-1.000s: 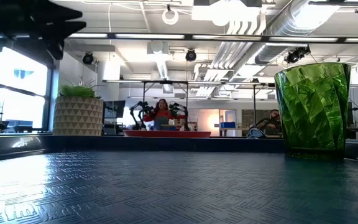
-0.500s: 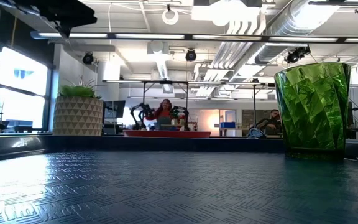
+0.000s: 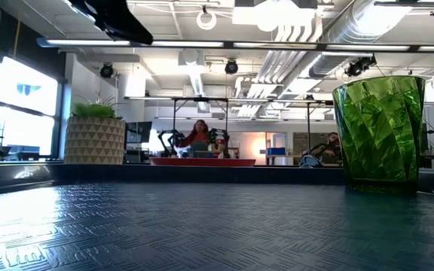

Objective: Pick and place plate/cup/fork/spoon on tray
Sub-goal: Put the pink plate on the blue tray to the bottom left of the green cup

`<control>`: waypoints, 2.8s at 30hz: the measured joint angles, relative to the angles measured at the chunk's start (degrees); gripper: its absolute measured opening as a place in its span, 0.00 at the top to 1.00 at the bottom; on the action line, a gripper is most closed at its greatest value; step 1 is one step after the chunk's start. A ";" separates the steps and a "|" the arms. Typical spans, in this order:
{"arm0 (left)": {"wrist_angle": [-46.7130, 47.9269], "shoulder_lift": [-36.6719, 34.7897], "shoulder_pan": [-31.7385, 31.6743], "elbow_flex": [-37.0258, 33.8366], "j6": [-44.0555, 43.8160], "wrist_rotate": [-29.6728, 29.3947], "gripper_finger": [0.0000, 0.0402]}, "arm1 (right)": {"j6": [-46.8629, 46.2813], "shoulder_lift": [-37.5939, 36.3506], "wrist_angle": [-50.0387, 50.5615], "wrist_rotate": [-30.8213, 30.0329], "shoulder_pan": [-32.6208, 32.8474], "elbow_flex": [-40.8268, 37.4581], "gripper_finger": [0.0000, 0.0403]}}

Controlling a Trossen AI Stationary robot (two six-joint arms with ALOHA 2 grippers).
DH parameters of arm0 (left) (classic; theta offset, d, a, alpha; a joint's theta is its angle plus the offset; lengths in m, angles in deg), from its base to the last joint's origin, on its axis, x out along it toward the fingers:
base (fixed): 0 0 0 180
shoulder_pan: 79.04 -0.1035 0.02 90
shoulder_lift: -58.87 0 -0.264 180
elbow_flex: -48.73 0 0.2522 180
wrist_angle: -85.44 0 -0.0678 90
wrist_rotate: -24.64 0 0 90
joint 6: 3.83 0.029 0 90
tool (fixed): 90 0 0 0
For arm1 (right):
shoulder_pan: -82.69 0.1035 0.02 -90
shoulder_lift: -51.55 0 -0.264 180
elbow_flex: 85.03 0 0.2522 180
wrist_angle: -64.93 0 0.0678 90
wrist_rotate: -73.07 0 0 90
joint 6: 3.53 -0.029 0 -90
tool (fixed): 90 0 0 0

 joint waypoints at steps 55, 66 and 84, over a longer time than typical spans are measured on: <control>7.85 45.10 -6.92 18.84 13.96 8.74 0.55 | 63.29 -14.15 -5.90 22.56 -40.17 -0.02 0.83; 5.03 50.74 -6.34 18.86 13.94 9.08 0.55 | 63.29 -14.13 -6.19 22.60 -40.17 -0.02 0.83; 1.62 55.72 -5.98 18.84 13.41 5.66 0.58 | 63.29 -14.13 -6.78 22.58 -40.17 -0.02 0.83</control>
